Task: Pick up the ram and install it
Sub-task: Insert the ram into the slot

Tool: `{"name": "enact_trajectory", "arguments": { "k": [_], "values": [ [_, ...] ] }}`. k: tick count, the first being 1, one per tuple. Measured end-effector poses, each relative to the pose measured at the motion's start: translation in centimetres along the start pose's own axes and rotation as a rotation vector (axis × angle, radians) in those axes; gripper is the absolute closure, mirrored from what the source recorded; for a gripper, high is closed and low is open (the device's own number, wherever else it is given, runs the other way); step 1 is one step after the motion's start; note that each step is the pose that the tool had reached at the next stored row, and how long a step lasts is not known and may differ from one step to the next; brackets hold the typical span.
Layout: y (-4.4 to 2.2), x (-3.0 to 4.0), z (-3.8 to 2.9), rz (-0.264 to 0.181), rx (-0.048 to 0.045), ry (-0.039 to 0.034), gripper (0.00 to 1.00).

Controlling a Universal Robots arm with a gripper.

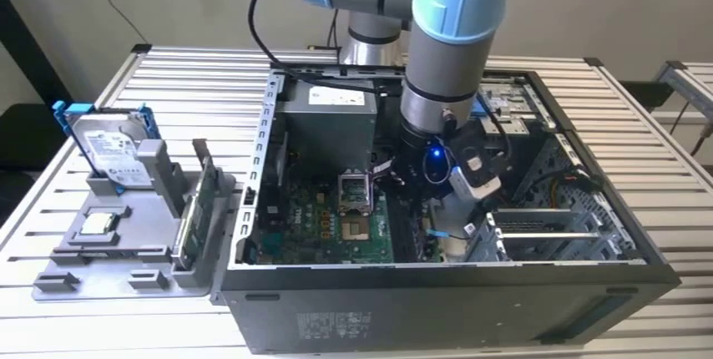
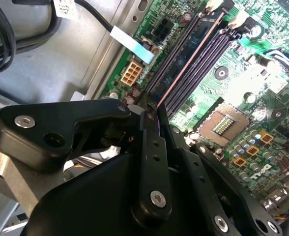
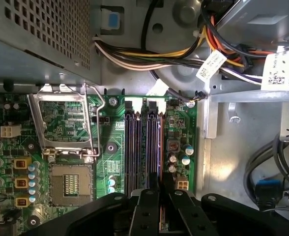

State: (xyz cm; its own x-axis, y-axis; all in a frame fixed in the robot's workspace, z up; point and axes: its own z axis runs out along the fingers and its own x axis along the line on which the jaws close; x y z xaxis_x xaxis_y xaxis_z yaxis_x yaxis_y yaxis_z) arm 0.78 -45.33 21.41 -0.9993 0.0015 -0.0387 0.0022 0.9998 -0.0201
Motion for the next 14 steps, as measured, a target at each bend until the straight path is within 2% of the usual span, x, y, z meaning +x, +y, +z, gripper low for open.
{"name": "enact_trajectory", "arguments": {
  "k": [3, 11, 12, 13, 14],
  "values": [
    [0.00, 0.01, 0.21, 0.000, 0.0000, 0.0000, 0.86],
    [0.01, 0.01, 0.25, 0.000, -0.0005, -0.0001, 0.84],
    [0.01, 0.01, 0.25, 0.000, -0.0005, -0.0001, 0.79],
    [0.01, 0.01, 0.25, 0.000, -0.0004, -0.0001, 0.79],
    [0.00, 0.00, 0.07, 0.000, -0.0001, 0.0003, 0.72]
  ]
}}
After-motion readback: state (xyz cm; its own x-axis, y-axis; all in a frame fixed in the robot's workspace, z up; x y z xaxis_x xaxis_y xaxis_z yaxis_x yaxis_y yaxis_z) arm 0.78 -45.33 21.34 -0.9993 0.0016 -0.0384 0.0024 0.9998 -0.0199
